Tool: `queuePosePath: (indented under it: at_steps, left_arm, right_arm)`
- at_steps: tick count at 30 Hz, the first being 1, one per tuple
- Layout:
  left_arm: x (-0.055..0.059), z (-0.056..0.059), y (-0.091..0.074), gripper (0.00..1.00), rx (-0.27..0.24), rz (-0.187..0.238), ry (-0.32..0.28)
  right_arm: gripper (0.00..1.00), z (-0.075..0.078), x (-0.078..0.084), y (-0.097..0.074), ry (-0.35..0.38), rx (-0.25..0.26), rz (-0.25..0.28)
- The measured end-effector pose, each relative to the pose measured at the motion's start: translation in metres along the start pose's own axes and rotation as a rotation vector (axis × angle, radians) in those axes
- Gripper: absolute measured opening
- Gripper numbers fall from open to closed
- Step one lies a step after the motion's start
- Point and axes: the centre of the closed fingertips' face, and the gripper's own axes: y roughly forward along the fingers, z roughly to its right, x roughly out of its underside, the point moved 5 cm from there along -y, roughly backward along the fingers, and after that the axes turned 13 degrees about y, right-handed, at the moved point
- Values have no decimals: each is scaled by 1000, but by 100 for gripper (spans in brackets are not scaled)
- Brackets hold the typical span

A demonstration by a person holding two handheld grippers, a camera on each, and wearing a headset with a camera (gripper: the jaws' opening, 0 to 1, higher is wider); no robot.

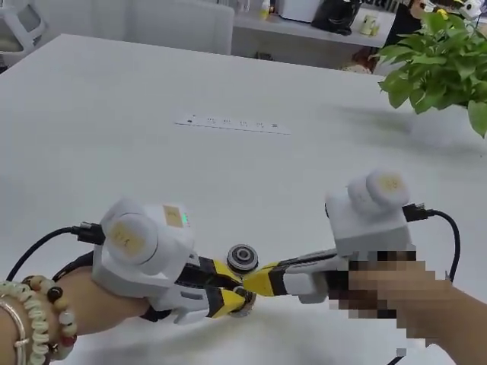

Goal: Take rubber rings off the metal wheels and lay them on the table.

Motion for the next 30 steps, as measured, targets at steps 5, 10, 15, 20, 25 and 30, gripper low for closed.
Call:
queuePosePath:
  at_steps: [5,10,15,20,25,30]
  left_arm:
    - [0,1,0,13,-11,-1,-11]
    - [-3,1,0,14,-2,-22,0]
    - [-5,1,-3,16,18,-62,16]
    - [-18,-2,-15,19,44,-26,-4]
    - [-44,-4,-28,29,55,30,-8]
    - [-75,-2,-47,43,69,98,31]
  right_arm:
    - [0,6,8,0,5,33,-35]
    - [0,7,9,0,16,53,-43]
    - [0,7,8,-1,14,58,-39]
    - [0,5,7,-3,12,60,-31]
    - [0,4,3,-5,13,64,-16]
    - [0,-2,-5,-9,2,57,18]
